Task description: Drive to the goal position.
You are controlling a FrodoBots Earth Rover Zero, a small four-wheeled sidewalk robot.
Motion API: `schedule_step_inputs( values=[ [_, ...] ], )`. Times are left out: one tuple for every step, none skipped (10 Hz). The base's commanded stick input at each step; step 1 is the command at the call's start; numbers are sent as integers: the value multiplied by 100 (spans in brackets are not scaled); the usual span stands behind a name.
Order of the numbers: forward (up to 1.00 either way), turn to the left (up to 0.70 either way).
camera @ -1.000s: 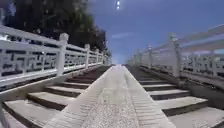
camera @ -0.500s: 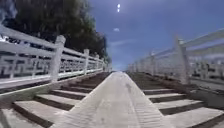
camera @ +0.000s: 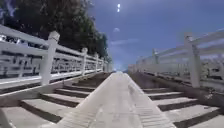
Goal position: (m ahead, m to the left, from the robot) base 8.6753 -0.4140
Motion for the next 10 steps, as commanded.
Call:
schedule_step_inputs(
  values=[
    [70, 0],
    [70, 0],
    [70, 0],
    [70, 0],
    [70, 0],
    [70, 0],
    [70, 0],
    [70, 0],
    [70, 0],
    [70, 0]
  ],
)
